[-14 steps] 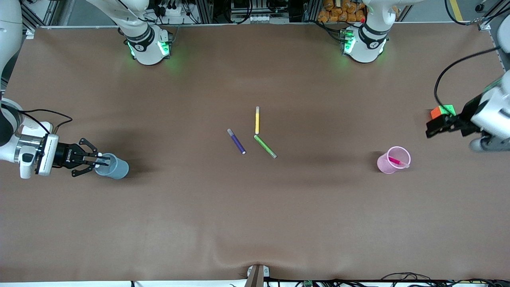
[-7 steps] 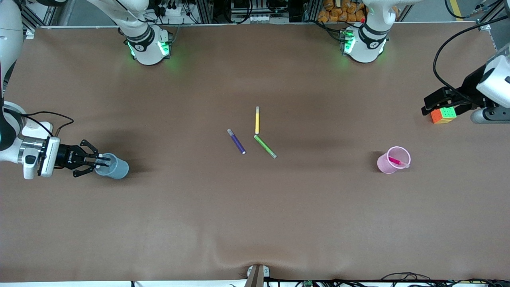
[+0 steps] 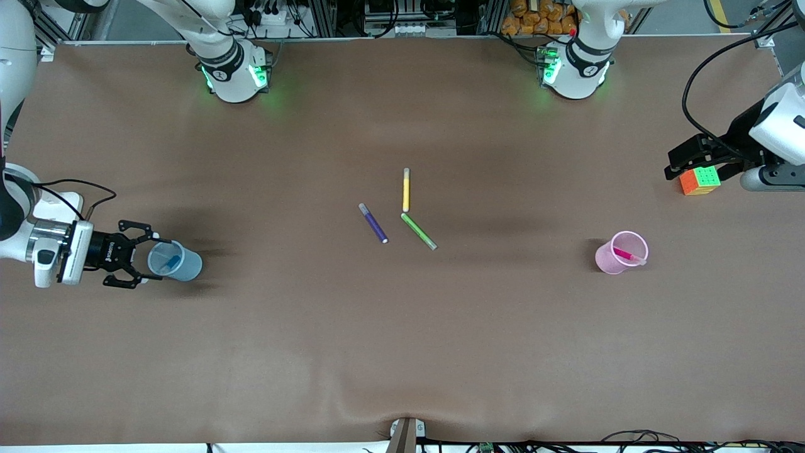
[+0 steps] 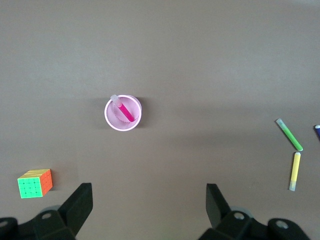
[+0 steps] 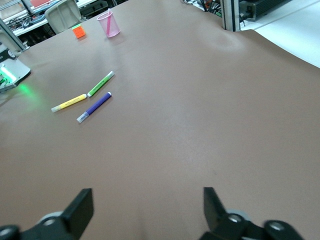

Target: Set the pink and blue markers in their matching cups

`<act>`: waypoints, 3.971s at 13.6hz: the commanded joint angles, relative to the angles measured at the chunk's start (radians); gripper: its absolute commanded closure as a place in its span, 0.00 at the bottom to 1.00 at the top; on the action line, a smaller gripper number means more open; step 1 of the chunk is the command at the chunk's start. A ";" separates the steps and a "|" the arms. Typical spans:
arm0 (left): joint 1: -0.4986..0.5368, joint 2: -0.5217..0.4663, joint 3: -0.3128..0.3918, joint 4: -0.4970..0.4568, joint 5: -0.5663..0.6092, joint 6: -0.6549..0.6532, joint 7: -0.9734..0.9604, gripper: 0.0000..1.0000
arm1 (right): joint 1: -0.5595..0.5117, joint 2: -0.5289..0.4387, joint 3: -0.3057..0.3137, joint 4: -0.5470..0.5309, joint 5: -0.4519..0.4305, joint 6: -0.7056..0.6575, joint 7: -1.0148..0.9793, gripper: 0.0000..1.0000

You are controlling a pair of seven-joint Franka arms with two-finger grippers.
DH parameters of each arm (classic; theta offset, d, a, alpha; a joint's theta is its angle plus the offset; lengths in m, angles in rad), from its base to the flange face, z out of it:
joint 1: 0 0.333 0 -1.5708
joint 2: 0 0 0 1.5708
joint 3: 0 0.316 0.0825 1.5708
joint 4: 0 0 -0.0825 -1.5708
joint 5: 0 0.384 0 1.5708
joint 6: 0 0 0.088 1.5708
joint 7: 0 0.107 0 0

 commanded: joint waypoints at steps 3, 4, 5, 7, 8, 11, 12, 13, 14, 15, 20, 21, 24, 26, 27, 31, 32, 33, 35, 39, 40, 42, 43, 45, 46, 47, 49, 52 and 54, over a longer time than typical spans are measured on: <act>0.002 -0.017 -0.006 0.007 -0.017 0.007 0.021 0.00 | 0.009 -0.017 0.006 0.052 -0.091 -0.002 0.158 0.00; 0.002 -0.017 -0.007 0.015 -0.017 0.004 0.021 0.00 | 0.018 -0.034 0.006 0.052 -0.127 0.007 0.209 0.00; 0.006 -0.017 -0.006 0.026 -0.017 0.004 0.021 0.00 | 0.030 -0.057 0.006 0.052 -0.167 0.021 0.264 0.00; -0.001 -0.015 0.000 0.041 -0.006 0.002 0.028 0.00 | 0.061 -0.101 0.006 0.051 -0.246 0.036 0.367 0.00; -0.041 -0.021 0.019 0.037 0.003 -0.001 0.027 0.00 | 0.069 -0.123 0.006 0.050 -0.284 0.035 0.431 0.00; -0.150 -0.027 0.130 0.043 0.043 -0.017 0.032 0.00 | 0.101 -0.173 0.008 0.054 -0.382 0.038 0.569 0.00; -0.172 -0.030 0.149 0.047 0.043 -0.019 0.030 0.00 | 0.104 -0.186 0.008 0.054 -0.396 0.035 0.601 0.00; -0.170 -0.037 0.151 0.050 0.043 -0.027 0.030 0.00 | 0.110 -0.204 0.009 0.052 -0.417 0.030 0.641 0.00; -0.169 -0.038 0.151 0.049 0.043 -0.031 0.032 0.00 | 0.122 -0.222 0.009 0.052 -0.447 0.027 0.683 0.00; -0.161 -0.038 0.151 0.049 0.043 -0.033 0.038 0.00 | 0.133 -0.241 0.009 0.052 -0.470 0.023 0.732 0.00; -0.153 -0.032 0.151 0.053 0.043 -0.033 0.039 0.00 | 0.198 -0.339 0.012 0.047 -0.620 -0.031 1.069 0.00; -0.152 -0.032 0.152 0.053 0.043 -0.033 0.039 0.00 | 0.213 -0.356 0.012 0.046 -0.646 -0.034 1.130 0.00; -0.150 -0.034 0.151 0.052 0.046 -0.034 0.029 0.00 | 0.247 -0.397 0.014 0.046 -0.718 -0.057 1.298 0.00; -0.152 -0.032 0.151 0.066 0.047 -0.036 0.027 0.00 | 0.253 -0.425 0.012 0.050 -0.773 -0.060 1.393 0.00; -0.152 -0.029 0.151 0.075 0.047 -0.053 0.027 0.00 | 0.251 -0.431 0.009 0.054 -0.815 -0.059 1.434 0.00; -0.149 -0.027 0.151 0.079 0.037 -0.060 0.030 0.00 | 0.247 -0.500 0.011 0.047 -0.858 -0.088 1.631 0.00; -0.150 -0.027 0.151 0.079 0.038 -0.060 0.030 0.00 | 0.250 -0.503 0.012 0.052 -0.858 -0.109 1.661 0.00; -0.150 -0.026 0.151 0.081 0.038 -0.060 0.030 0.00 | 0.251 -0.509 0.014 0.052 -0.858 -0.126 1.692 0.00; -0.149 -0.024 0.151 0.079 0.038 -0.068 0.032 0.00 | 0.250 -0.531 0.012 0.055 -0.858 -0.158 1.760 0.00; -0.149 -0.023 0.151 0.079 0.032 -0.070 0.032 0.00 | 0.242 -0.531 0.005 0.130 -0.859 -0.260 1.850 0.00; -0.149 -0.021 0.151 0.079 0.032 -0.070 0.032 0.00 | 0.242 -0.532 0.005 0.133 -0.859 -0.270 1.881 0.00; -0.149 -0.021 0.151 0.079 0.032 -0.070 0.032 0.00 | 0.242 -0.539 0.003 0.135 -0.861 -0.277 1.897 0.00; -0.149 -0.021 0.151 0.078 0.032 -0.070 0.032 0.00 | 0.242 -0.539 0.005 0.135 -0.861 -0.275 1.897 0.00; -0.149 -0.020 0.149 0.078 0.032 -0.070 0.032 0.00 | 0.242 -0.539 0.005 0.136 -0.872 -0.272 1.897 0.00; -0.149 -0.020 0.149 0.078 0.032 -0.070 0.033 0.00 | 0.244 -0.539 0.006 0.136 -0.887 -0.272 1.897 0.00; -0.149 -0.020 0.151 0.078 0.032 -0.070 0.033 0.00 | 0.244 -0.539 0.008 0.136 -0.904 -0.270 1.889 0.00; -0.149 -0.020 0.151 0.078 0.031 -0.070 0.033 0.00 | 0.244 -0.539 0.011 0.138 -0.912 -0.270 1.884 0.00; -0.149 -0.020 0.149 0.078 0.032 -0.070 0.033 0.00 | 0.245 -0.539 0.012 0.138 -0.910 -0.272 1.883 0.00; -0.149 -0.017 0.151 0.078 0.032 -0.070 0.033 0.00 | 0.244 -0.539 0.012 0.138 -0.910 -0.274 1.883 0.00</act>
